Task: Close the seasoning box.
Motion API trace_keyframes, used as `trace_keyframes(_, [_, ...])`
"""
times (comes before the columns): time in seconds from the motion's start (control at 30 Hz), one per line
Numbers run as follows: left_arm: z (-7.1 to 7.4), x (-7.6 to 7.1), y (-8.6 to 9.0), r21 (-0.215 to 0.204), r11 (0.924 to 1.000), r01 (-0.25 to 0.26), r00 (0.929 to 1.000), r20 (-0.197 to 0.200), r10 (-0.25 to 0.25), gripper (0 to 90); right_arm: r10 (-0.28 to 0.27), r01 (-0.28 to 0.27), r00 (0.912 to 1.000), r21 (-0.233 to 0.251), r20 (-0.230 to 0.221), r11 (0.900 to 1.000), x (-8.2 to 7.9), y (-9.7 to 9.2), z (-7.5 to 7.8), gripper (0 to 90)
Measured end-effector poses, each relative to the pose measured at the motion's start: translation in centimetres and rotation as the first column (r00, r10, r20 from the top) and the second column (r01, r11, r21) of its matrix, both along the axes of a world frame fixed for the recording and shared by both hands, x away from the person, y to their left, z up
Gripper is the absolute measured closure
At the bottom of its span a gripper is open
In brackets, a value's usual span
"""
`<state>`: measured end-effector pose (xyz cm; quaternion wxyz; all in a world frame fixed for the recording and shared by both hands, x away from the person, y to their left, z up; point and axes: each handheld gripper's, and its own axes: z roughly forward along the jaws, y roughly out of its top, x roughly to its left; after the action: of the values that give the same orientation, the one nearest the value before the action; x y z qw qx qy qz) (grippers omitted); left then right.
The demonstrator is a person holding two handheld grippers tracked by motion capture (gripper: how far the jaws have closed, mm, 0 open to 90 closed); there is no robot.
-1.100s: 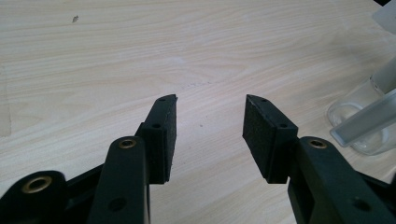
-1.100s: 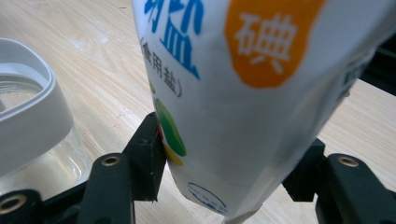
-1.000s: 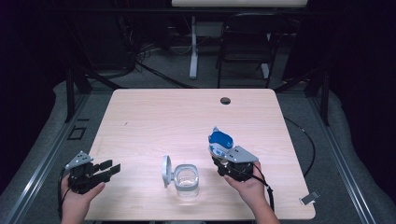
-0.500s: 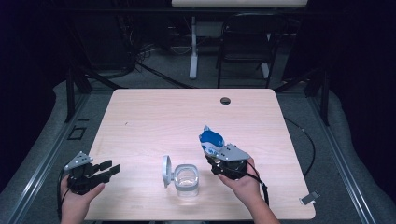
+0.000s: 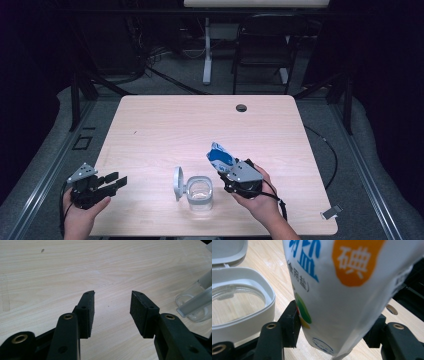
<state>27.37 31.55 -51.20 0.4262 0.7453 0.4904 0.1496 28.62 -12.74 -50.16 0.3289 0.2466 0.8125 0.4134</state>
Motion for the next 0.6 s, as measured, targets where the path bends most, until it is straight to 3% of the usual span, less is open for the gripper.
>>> trace_keyframes(0.17, [0.0,0.0,0.0,0.001,1.0,0.0,1.0,0.0,0.0,55.2,0.005,-0.005,0.9999,-0.026,0.008,0.9997,-0.2,0.0,-0.1,41.7])
trace_keyframes(0.27, [0.0,0.0,0.0,0.0,1.0,-0.001,1.0,0.0,0.001,55.2,0.01,-0.009,0.9998,-0.069,0.014,0.9976,-0.4,0.0,-0.2,41.7])
trace_keyframes(0.6, [-0.1,0.0,0.0,0.003,1.0,0.0,1.0,-0.005,0.0,55.2,0.012,-0.006,0.9983,-0.107,0.057,0.9942,-1.0,0.1,-1.1,42.2])
